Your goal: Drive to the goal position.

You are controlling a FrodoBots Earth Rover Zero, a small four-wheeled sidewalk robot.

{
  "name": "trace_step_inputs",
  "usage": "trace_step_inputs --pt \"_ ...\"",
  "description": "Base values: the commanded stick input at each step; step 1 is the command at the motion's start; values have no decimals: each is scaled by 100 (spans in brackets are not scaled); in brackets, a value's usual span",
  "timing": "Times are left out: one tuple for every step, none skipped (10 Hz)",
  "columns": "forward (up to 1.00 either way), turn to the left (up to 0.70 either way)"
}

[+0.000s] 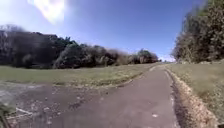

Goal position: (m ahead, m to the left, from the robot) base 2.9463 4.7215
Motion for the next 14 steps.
trace_step_inputs --pt "0 45" --pt "0 45" --pt "0 45" --pt "0 35" --pt "0 6" --pt "39 0" --pt "85 0" --pt "85 0" --pt "85 0" --pt "85 0" --pt "85 0" --pt "85 0" --pt "85 0" --pt "85 0"
